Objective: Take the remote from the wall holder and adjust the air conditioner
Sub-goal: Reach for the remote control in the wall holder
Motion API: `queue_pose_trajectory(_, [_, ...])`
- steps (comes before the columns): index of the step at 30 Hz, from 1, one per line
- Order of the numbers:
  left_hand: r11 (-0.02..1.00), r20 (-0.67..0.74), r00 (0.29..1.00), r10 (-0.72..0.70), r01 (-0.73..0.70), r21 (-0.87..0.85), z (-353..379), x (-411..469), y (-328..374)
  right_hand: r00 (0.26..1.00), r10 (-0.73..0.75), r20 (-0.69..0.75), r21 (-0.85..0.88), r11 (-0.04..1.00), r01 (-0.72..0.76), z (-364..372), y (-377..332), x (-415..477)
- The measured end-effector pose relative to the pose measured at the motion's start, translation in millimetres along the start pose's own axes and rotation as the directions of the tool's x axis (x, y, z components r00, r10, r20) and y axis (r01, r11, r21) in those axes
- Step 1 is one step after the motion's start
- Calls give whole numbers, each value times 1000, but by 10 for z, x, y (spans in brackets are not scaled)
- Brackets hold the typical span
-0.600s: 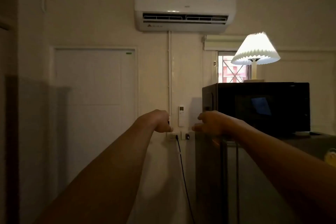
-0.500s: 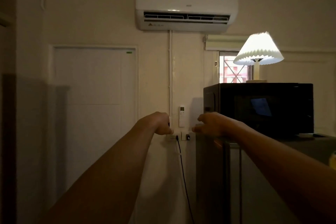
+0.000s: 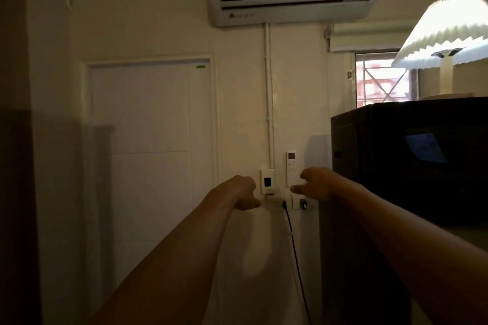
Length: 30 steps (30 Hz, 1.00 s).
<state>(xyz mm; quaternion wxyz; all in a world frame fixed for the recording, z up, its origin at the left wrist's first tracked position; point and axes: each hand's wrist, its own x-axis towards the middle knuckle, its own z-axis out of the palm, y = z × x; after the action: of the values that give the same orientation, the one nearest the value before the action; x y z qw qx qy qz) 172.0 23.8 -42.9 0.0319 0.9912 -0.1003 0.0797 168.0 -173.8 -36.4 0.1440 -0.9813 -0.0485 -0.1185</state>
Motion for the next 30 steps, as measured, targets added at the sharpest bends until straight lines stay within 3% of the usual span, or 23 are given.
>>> queue_pose_trajectory(10, [1000, 25, 1000, 0, 0, -11, 328, 1033, -215, 998, 57, 5, 23, 998, -57, 296, 262, 1122])
queue_pose_trajectory(18, [994, -7, 994, 106, -106, -32, 619, 1938, -424, 988, 153, -31, 42, 988, -152, 545, 367, 1822])
queue_pose_trajectory(30, [924, -145, 975, 167, -207, -323, 1046, 3233, -616, 925, 341, -166, 126, 938, -323, 753, 473, 2794])
